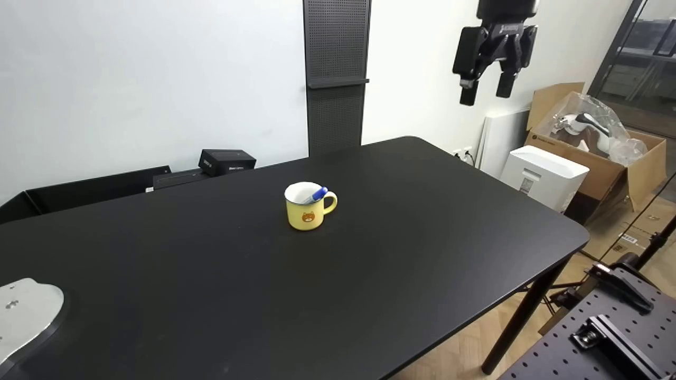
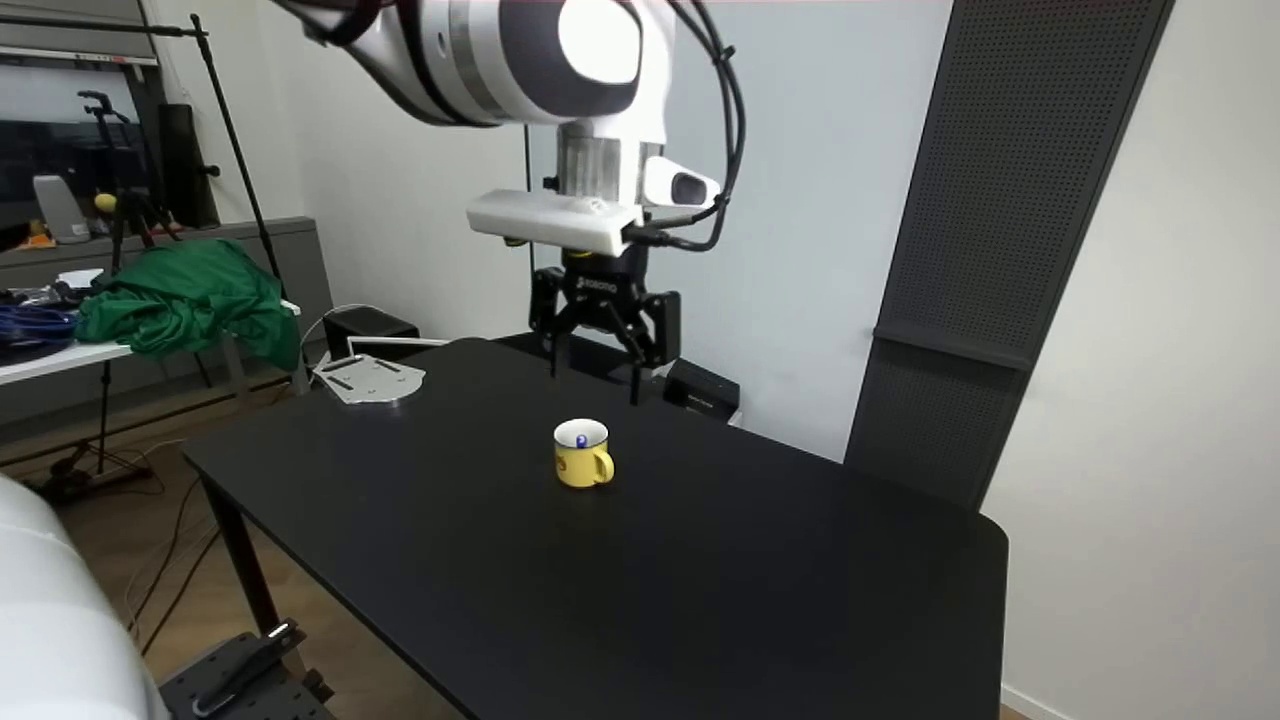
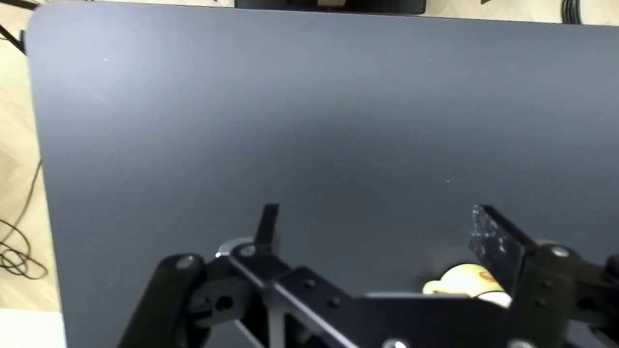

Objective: Take the marker from the yellow cup and put it on the table

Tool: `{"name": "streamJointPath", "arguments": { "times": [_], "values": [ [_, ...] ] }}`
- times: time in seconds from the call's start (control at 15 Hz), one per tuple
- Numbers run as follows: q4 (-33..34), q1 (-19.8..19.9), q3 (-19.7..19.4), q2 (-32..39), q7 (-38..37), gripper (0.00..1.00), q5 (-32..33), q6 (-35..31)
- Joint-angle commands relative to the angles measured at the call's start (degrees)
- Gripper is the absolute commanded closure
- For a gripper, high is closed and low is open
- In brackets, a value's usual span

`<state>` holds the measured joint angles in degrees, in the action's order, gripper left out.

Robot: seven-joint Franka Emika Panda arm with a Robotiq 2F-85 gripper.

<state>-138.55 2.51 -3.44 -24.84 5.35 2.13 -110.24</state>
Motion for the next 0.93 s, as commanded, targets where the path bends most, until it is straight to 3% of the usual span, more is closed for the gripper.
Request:
{"name": "streamJointPath", "arguments": {
  "times": [0.0, 0.27, 0.33, 0.67, 0.87],
  "values": [
    [-9.5, -4.8, 2.8, -4.4, 0.7, 0.0, -4.7, -10.3],
    [-18.4, -9.3, 8.4, -6.7, -4.5, 0.0, -7.0, -30.1],
    [-13.5, -8.5, 6.0, -3.3, -1.4, 0.0, -5.9, -23.6],
    [-14.1, -8.7, 6.0, -3.3, -1.2, 0.0, -5.8, -24.6],
    [-15.7, -7.8, 8.2, -2.2, -3.8, 0.0, -3.1, -31.0]
  ]
}}
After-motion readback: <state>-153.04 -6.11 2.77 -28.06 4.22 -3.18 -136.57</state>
